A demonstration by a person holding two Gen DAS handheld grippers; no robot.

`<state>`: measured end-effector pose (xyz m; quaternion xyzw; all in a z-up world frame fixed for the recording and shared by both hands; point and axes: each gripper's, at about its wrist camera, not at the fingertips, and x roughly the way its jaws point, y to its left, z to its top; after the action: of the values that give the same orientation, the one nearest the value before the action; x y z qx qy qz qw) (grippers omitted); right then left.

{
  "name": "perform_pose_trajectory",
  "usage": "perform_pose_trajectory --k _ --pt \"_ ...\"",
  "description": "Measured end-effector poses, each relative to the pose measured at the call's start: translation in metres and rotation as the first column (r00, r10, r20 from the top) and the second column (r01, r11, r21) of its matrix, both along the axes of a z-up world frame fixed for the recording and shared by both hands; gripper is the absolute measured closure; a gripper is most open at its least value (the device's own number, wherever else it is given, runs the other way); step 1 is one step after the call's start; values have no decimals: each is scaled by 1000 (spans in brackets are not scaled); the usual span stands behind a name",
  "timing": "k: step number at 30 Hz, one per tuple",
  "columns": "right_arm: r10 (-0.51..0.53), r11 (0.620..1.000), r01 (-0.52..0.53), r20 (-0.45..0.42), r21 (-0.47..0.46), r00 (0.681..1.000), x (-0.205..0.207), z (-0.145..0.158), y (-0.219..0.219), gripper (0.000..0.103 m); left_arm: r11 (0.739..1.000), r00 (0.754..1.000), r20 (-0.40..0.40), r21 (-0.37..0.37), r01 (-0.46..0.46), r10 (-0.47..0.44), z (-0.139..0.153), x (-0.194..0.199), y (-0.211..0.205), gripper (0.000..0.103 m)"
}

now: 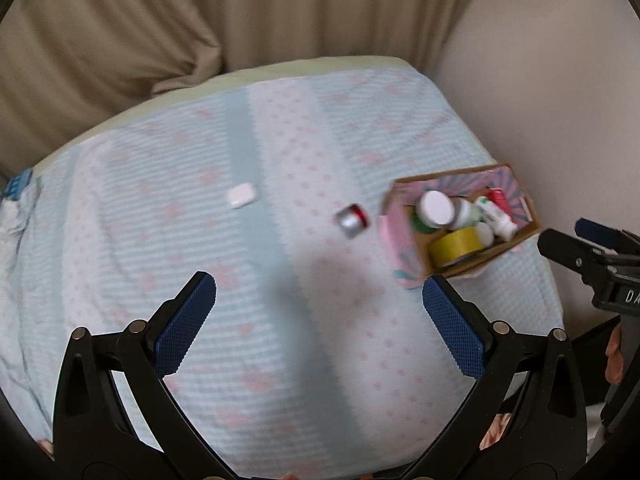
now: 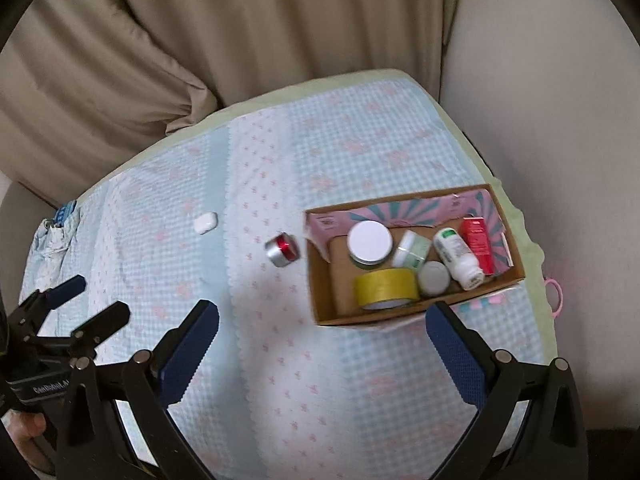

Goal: Organize rigid objects
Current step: 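Grasp the silver-and-red roll with the right tool while the left tool grasps the white earbud case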

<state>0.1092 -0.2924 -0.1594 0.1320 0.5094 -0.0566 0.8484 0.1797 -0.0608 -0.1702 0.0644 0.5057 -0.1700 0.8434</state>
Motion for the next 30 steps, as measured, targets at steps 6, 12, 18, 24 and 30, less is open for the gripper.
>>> perform_pose_trajectory --k 6,12,18,24,30 --pt "-22 999 23 19 -43 1000 2 -7 60 0 997 998 3 -16 -69 69 -4 17 69 0" --pt "14 999 -15 -29 -47 999 16 -28 104 0 991 990 -53 -23 -134 133 -26 52 111 0" --pt "113 990 -116 -52 -74 992 38 -49 124 0 976 971 -128 -51 -210 202 -58 90 121 0" --pt "199 971 -206 -66 -124 978 72 -76 123 0 962 946 -199 -43 -269 255 -98 137 108 0" --pt "289 933 -311 -137 -182 948 120 -125 120 0 949 927 -219 -20 -316 304 -153 195 78 0"
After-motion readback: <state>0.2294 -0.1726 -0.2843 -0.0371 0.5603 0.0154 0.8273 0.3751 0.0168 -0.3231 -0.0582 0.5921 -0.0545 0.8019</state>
